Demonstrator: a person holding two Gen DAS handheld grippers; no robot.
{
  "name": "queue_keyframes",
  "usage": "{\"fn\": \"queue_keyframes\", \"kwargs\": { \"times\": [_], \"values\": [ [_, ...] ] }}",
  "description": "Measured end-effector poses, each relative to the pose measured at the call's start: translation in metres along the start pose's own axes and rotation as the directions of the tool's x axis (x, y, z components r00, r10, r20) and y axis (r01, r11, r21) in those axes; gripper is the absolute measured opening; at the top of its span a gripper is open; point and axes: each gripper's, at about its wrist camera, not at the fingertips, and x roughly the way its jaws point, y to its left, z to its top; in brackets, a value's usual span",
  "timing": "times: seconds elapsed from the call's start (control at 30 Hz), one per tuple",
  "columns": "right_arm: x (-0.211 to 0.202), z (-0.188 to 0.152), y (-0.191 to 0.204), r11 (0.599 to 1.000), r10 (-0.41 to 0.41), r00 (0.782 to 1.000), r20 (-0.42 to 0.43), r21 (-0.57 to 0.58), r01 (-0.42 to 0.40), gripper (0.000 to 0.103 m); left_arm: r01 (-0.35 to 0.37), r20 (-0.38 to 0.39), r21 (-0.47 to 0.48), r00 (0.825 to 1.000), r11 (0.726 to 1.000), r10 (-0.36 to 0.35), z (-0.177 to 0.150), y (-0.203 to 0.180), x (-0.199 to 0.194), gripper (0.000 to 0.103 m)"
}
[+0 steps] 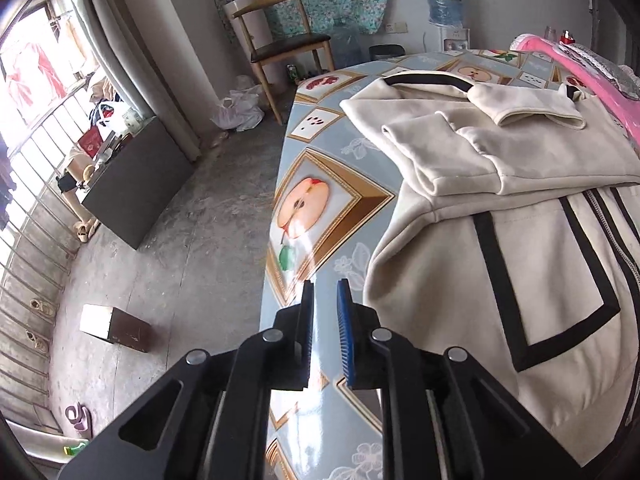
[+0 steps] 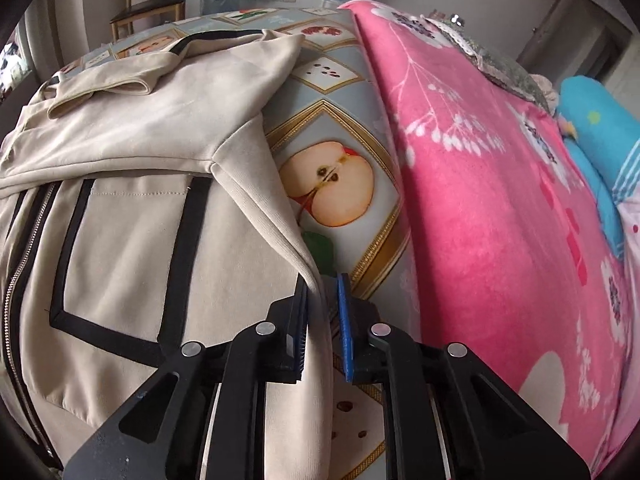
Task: Fold large clothes
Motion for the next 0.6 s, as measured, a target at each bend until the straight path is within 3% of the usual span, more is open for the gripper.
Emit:
{"fn": "queue_keyframes", "kwargs": {
  "times": [0.13, 0.23, 0.33, 0.47, 0.6],
  "values": [
    [-0.046, -0.001, 0.01, 1.0, 0.01, 0.993, 0.12, -0.024, -0.007, 0.034, 0.108, 0.037, -0.084, 0.994, 0.991, -0.105, -0.003, 0.008, -0.027, 0.013],
    [-0.067, 0.004, 0.04, 0.986, 0.152, 0.973, 0.171, -0.095, -0.138, 0.042, 0.251, 0.032, -0.088, 0.968, 0.964, -0.249, -0.001, -0.015, -0.036, 0.013],
    [-0.062, 0.002, 0.085, 0.942, 0.307, 0.944, 0.12, -0.18, -0.283, 0.043, 0.356, -0.048, -0.068, 0.932, 0.932, -0.36, -0.001, -0.057, -0.025, 0.013],
    [-0.035, -0.009, 0.11, 0.911, 0.375, 0.927, 0.014, -0.187, -0.366, 0.043, 0.371, -0.099, 0.0, 0.924, 0.929, -0.369, -0.015, -0.101, -0.019, 0.013],
    [-0.02, -0.031, 0.09, 0.938, 0.314, 0.948, -0.043, -0.144, -0.317, 0.043, 0.335, -0.105, 0.032, 0.938, 0.942, -0.33, -0.028, -0.113, -0.015, 0.015]
  ]
}}
